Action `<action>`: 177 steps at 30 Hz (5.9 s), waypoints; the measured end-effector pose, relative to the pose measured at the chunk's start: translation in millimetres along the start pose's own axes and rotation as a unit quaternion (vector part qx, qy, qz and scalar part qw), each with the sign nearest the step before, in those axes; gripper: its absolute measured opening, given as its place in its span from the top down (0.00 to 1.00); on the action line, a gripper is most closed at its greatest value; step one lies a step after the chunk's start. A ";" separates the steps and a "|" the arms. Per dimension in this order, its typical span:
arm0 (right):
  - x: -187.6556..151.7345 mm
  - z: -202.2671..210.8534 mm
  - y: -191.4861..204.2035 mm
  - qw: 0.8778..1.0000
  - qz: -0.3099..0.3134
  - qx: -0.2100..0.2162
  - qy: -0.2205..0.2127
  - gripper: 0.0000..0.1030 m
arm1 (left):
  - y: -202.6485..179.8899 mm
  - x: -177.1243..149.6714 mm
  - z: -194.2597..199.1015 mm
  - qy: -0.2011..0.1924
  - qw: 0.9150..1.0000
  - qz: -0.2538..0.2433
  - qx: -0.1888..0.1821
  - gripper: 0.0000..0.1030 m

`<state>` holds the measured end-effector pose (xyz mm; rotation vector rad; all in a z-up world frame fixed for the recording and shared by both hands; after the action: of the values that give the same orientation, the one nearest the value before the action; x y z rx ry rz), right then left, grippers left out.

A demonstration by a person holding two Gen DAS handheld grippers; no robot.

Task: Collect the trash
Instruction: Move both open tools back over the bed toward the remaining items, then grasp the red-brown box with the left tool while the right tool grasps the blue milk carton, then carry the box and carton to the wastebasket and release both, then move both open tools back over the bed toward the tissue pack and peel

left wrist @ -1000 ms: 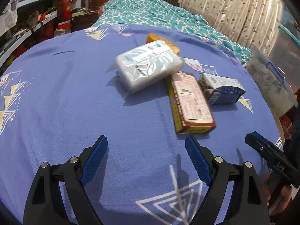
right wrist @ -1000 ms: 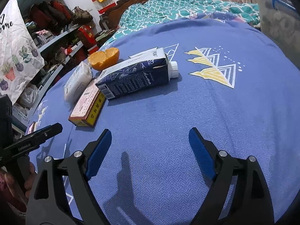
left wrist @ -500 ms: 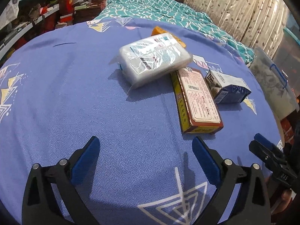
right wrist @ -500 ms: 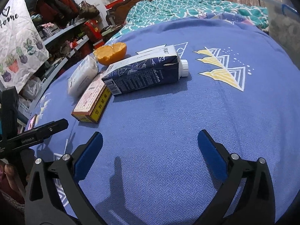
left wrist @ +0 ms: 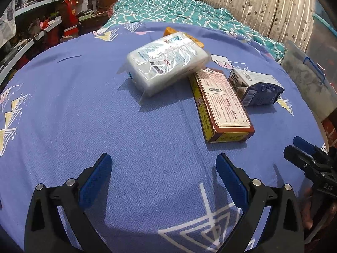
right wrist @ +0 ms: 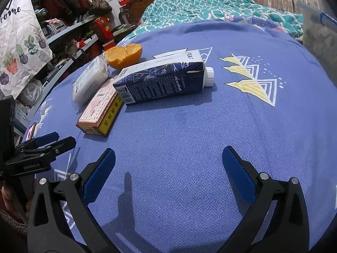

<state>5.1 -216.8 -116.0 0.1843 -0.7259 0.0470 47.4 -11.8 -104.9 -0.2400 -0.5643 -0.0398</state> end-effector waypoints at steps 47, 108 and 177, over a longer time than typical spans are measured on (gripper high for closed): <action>0.5 7.8 -9.9 0.996 -0.056 0.066 -0.036 0.03 | -18.8 3.3 21.9 -0.018 0.999 0.002 -0.040 0.08; 40.4 -39.6 19.9 0.978 0.196 0.058 0.041 0.16 | -50.6 -5.4 -5.4 0.013 0.997 -0.078 -0.021 0.35; -80.2 170.5 -271.8 0.936 -0.247 -0.210 -0.136 0.23 | -391.9 -51.2 -53.9 0.085 0.913 -0.337 -0.214 0.24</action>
<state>-137.7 -513.6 -85.4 -0.0437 -0.9289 -0.6232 -8.0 -406.7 -92.4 -0.4533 -0.4369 -0.8576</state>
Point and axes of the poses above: each gripper's, at about its wrist camera, not at the fingertips, and z roughly against the way its jaws point, y to its left, x to its top, the point moved 7 cm from there along -z, roughly the way its jaws point, and after that the axes turned 12 degrees about z, right-handed, at the moved point
